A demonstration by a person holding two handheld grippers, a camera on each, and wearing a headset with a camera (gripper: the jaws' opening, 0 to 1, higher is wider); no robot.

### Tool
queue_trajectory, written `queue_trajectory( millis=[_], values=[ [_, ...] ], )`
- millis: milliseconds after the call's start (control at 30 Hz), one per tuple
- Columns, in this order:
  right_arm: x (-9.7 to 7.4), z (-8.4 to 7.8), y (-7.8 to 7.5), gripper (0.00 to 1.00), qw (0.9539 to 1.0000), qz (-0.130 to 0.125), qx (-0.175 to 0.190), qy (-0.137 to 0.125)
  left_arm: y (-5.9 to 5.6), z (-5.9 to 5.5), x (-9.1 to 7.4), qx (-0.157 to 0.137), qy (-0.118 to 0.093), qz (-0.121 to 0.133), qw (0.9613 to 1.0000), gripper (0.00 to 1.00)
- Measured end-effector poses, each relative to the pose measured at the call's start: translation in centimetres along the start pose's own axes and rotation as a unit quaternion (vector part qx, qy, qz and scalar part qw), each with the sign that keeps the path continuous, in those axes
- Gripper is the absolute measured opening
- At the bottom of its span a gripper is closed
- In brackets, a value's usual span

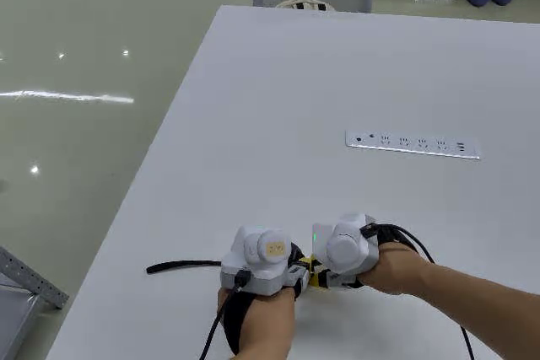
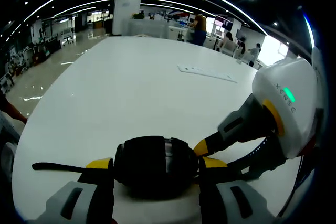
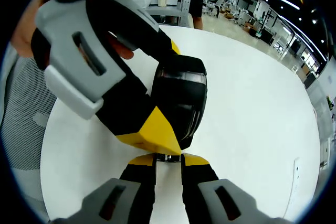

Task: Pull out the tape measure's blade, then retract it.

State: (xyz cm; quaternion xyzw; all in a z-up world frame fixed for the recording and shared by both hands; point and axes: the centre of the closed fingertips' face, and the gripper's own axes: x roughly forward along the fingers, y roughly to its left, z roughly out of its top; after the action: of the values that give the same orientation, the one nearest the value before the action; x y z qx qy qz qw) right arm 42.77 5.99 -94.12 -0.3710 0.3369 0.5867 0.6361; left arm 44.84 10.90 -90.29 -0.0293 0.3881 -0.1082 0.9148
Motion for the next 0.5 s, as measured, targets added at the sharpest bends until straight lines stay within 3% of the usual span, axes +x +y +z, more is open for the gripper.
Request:
queue_trajectory(
  millis=[500],
  values=[
    [-0.23, -0.28, -0.19, 0.27, 0.9991, -0.015, 0.039, 0.000, -0.35, -0.08, -0.06, 0.002, 0.005, -0.008, 1.0000, 0.71]
  ],
)
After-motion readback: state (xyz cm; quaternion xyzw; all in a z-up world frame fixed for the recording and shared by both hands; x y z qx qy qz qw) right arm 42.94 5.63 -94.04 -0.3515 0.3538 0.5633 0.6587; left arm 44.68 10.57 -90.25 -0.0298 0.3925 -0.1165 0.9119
